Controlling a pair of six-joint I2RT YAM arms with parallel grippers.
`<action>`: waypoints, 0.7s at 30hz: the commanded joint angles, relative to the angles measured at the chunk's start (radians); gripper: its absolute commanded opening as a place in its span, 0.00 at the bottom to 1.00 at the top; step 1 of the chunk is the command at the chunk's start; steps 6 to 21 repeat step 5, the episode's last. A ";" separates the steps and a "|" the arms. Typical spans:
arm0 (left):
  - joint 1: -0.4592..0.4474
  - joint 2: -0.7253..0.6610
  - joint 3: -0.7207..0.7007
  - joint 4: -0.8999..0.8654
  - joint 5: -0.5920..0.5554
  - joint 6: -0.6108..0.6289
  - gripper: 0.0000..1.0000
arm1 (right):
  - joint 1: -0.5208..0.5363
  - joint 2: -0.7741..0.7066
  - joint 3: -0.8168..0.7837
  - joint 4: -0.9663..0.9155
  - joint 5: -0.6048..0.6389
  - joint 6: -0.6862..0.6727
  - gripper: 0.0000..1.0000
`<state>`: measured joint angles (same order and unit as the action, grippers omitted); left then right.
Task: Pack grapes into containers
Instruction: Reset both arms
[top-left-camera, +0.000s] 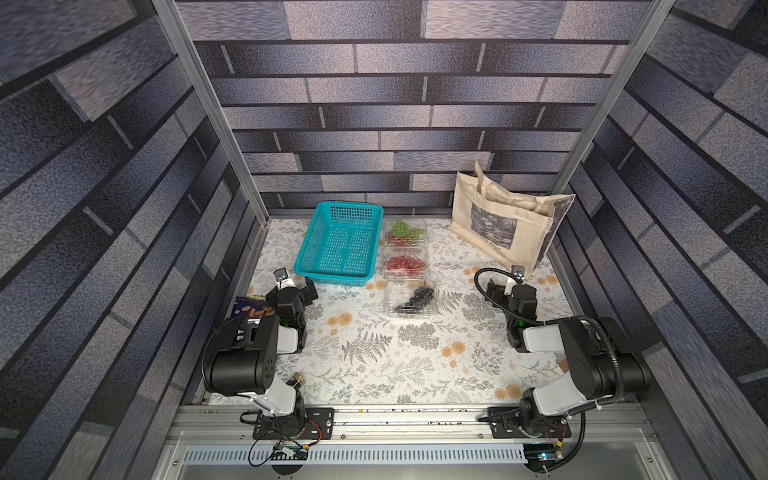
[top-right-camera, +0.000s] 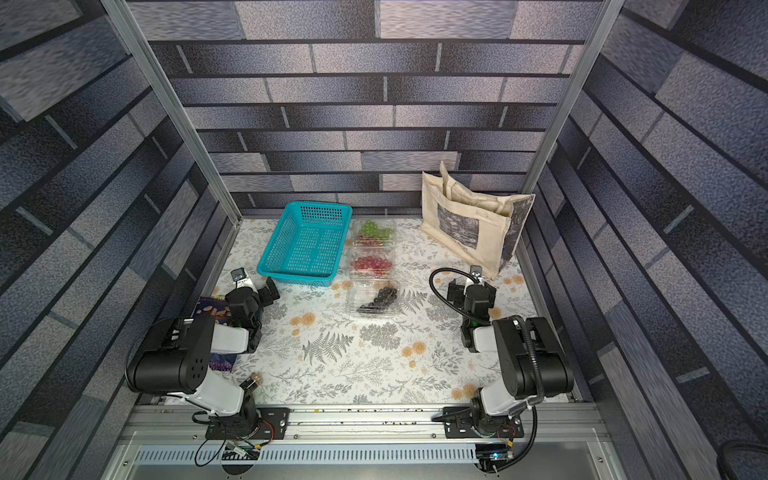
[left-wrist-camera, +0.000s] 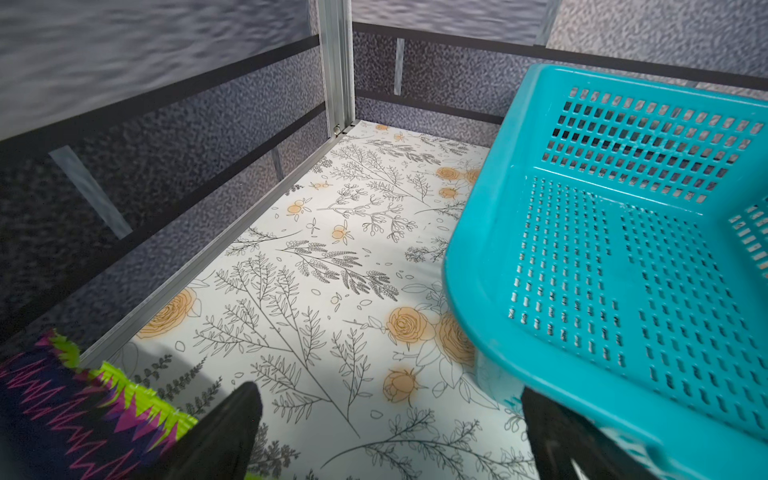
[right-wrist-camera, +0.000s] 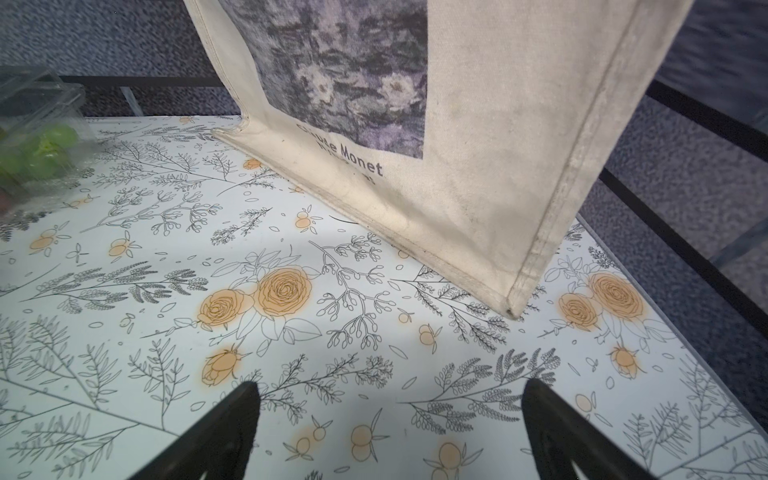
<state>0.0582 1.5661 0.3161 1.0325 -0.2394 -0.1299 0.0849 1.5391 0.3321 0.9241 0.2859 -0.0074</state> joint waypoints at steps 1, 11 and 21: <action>-0.009 -0.003 0.020 -0.013 -0.009 0.030 1.00 | 0.003 -0.002 0.018 0.014 -0.007 0.013 1.00; -0.012 -0.002 0.041 -0.048 0.003 0.039 1.00 | 0.002 -0.002 0.018 0.014 -0.006 0.013 1.00; -0.012 -0.002 0.041 -0.048 0.003 0.039 1.00 | 0.002 -0.002 0.018 0.014 -0.006 0.013 1.00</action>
